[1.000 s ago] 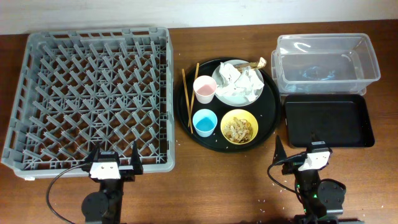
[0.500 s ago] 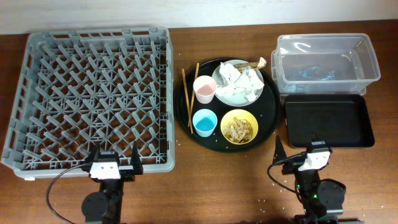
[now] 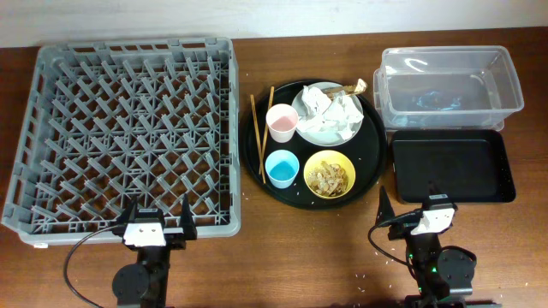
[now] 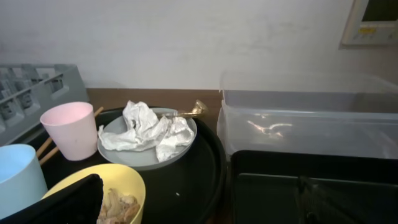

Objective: Sort waste into correct bins and load items into the dishwasher rack
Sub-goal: 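Raise both arms from rest toward the table, then reach the right gripper to the white plate and grasp the tissue, then carry the tissue with the right gripper and drop it in the clear bin, then grasp the gold wrapper on the plate with the right gripper, then drop the gold wrapper into the clear bin with the right gripper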

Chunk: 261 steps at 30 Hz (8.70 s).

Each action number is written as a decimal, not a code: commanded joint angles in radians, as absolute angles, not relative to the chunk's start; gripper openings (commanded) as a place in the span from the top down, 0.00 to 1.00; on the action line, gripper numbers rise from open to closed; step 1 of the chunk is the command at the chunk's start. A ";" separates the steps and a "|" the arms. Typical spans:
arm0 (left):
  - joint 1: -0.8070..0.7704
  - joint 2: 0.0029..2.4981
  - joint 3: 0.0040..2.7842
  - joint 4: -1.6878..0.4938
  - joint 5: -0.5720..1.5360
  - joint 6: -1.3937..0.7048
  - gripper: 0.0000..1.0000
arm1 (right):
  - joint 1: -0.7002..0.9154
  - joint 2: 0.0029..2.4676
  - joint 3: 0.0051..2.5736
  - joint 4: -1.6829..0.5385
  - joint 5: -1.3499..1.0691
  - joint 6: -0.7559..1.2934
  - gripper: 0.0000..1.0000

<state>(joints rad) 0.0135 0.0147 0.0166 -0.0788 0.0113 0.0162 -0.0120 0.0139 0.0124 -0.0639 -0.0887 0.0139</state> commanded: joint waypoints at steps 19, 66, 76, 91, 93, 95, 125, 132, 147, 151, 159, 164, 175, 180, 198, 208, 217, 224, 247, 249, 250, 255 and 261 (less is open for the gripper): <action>0.016 0.006 0.010 0.443 -0.252 0.032 0.01 | -0.007 0.007 0.029 0.251 -0.012 -0.085 0.01; 0.016 1.669 2.075 -1.115 0.155 0.225 0.01 | 0.125 1.763 2.201 -1.111 -0.278 -0.280 0.02; 0.016 1.745 2.114 -1.154 0.154 0.225 0.01 | 0.212 1.985 2.268 -1.224 -0.314 -0.227 0.02; 0.016 1.745 2.114 -1.154 0.154 0.225 0.01 | 0.208 2.368 2.265 -1.122 -0.160 -0.087 0.07; 0.016 1.745 2.115 -1.154 0.154 0.225 0.01 | 0.208 2.395 2.265 -1.098 -0.141 -0.088 0.08; 0.016 1.745 2.115 -1.154 0.154 0.225 0.01 | 0.209 2.416 2.265 -1.071 -0.110 -0.088 0.08; 0.016 1.745 2.114 -1.154 0.154 0.225 0.01 | 0.249 2.460 2.000 -0.934 -0.018 -0.016 0.53; 0.016 1.745 2.114 -1.154 0.154 0.225 0.01 | 0.249 2.452 2.036 -1.008 -0.047 -0.005 0.96; 0.016 1.745 2.114 -1.154 0.154 0.225 0.01 | 0.248 2.450 2.451 -1.498 -0.140 0.009 0.96; 0.016 1.745 2.114 -1.154 0.154 0.225 0.01 | 0.247 2.450 2.613 -1.626 -0.173 0.009 0.96; 0.016 1.745 2.115 -1.154 0.154 0.225 0.01 | 0.131 2.450 2.910 -1.641 -0.094 0.101 0.96; 0.016 1.745 2.114 -1.154 0.154 0.225 0.01 | -0.018 2.454 2.908 -1.558 0.081 0.220 0.96; 0.016 1.745 2.115 -1.154 0.154 0.225 0.01 | -0.186 2.519 2.758 -1.388 -0.035 0.244 0.43; 0.016 1.745 2.114 -1.154 0.154 0.225 0.01 | -0.184 2.502 2.776 -1.391 -0.224 0.167 0.27; 0.016 1.745 2.114 -1.154 0.154 0.225 0.01 | 0.294 2.464 2.592 -1.331 0.263 0.799 0.38; 0.016 1.745 2.114 -1.154 0.154 0.225 0.01 | 0.320 2.464 2.274 -1.117 0.259 0.828 0.38; 0.016 1.745 2.114 -1.154 0.154 0.225 0.01 | 0.320 2.464 2.117 -0.978 0.236 0.827 0.38; 0.016 1.745 2.114 -1.154 0.154 0.225 0.01 | 0.319 2.463 2.089 -1.013 0.233 0.763 0.80; 0.016 1.745 2.114 -1.154 0.154 0.225 0.01 | -0.135 2.314 2.368 -1.241 0.174 0.715 0.82; 0.016 1.745 2.115 -1.154 0.154 0.225 0.01 | -0.150 2.314 2.303 -1.190 0.150 0.715 0.59; 0.016 1.745 2.115 -1.154 0.154 0.225 0.01 | -0.156 2.315 2.284 -1.176 0.141 0.714 0.46; 0.016 1.745 2.115 -1.154 0.154 0.225 0.01 | -0.164 2.302 2.283 -1.165 0.061 0.603 0.21; 0.016 1.745 2.114 -1.154 0.154 0.225 0.01 | -0.142 2.196 2.411 -1.293 -0.149 0.395 0.22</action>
